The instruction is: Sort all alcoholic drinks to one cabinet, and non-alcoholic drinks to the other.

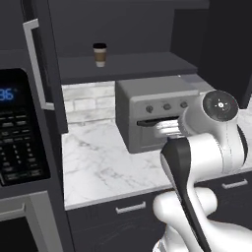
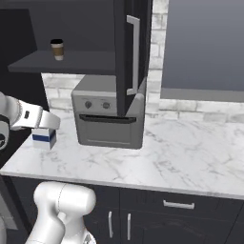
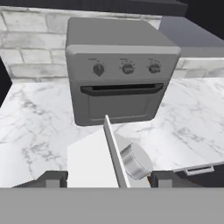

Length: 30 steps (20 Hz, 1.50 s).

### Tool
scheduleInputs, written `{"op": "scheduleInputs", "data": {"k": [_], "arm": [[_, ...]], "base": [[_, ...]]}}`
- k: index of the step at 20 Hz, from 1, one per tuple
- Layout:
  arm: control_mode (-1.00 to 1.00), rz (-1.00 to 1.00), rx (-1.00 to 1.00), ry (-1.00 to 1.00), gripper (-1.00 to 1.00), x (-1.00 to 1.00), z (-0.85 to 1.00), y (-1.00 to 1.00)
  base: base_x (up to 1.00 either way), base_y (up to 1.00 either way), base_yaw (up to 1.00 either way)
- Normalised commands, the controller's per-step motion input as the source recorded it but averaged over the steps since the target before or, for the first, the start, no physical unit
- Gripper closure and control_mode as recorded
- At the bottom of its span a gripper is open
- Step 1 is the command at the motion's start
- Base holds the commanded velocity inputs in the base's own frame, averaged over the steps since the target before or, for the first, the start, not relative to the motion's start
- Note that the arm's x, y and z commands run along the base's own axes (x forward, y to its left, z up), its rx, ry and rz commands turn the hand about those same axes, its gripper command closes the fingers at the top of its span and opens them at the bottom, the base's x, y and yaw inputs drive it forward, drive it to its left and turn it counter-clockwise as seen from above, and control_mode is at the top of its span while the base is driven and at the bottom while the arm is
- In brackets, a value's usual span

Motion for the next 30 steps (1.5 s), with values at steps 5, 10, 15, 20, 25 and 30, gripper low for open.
{"op": "scheduleInputs", "data": {"k": [5,10,15,20,25,30], "arm": [[1.0,0.0,0.0,0.0,1.0,0.0,0.0,0.0],[1.0,0.0,0.0,0.0,1.0,0.0,0.0,0.0],[1.0,0.0,0.0,0.0,1.0,0.0,0.0,0.0],[1.0,0.0,0.0,0.0,1.0,0.0,0.0,0.0],[1.0,0.0,0.0,0.0,1.0,0.0,0.0,0.0],[-1.0,0.0,0.02,-0.04,1.0,0.0,0.06,0.0]], "base": [[0.21,0.0,0.14],[0.38,0.0,0.15],[0.42,0.0,0.1],[0.44,0.0,0.09],[0.26,0.0,0.07],[0.01,0.0,0.01]]}}
